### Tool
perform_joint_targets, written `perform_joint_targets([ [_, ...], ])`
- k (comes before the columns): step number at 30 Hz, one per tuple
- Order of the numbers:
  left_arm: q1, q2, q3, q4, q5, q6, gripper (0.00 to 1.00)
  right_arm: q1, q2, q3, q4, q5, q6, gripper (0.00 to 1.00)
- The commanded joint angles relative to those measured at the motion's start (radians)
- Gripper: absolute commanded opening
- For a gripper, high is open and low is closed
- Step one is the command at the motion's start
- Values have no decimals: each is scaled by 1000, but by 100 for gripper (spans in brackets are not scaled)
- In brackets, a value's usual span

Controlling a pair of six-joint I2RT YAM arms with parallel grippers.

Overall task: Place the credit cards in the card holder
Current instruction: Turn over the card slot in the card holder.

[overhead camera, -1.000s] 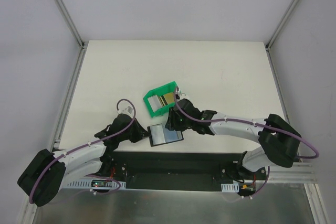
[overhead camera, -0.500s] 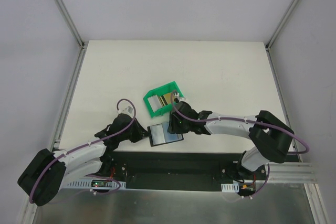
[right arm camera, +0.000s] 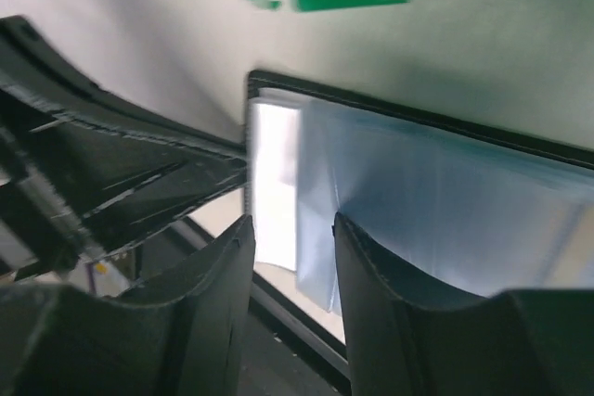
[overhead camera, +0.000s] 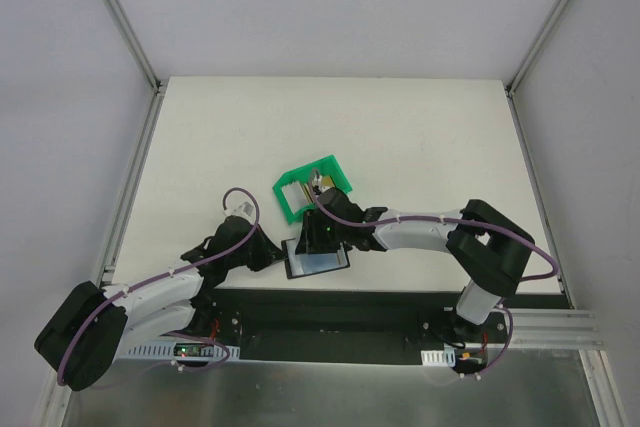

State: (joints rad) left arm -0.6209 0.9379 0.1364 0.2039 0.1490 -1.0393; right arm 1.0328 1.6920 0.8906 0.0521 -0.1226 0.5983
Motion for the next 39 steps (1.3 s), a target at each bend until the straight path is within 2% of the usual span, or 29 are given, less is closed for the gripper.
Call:
perform_joint_targets([
  [1,6,29,-6,-66,-48,18,0,18,0,21,169,-153,-2,42],
  [4,12,35,-11,-67,-49,10,0,35,-35,41,187,-170,-41,42],
  [7,15,44,-12,-66,-51,8,0,44,-96,10,187,-118,-61,42],
  [11,16,47,-12,-66,-49,10,0,42,-211,-62,73,81,-77,43],
  [13,16,44,-12,-66,-49,10,0,36,-256,-77,-38,229,-54,44],
  [14,16,45,-12,-66,-48,12,0,29,-265,-87,-84,254,-51,44],
  [21,16,39,-3,-64,-42,30,0,-5,-247,-130,-112,230,-14,44],
  [32,18,35,-3,-64,-35,30,0,-10,-149,-101,-133,178,1,44],
  [39,18,50,6,-66,-35,36,0,3,-104,-61,-112,133,-25,40],
])
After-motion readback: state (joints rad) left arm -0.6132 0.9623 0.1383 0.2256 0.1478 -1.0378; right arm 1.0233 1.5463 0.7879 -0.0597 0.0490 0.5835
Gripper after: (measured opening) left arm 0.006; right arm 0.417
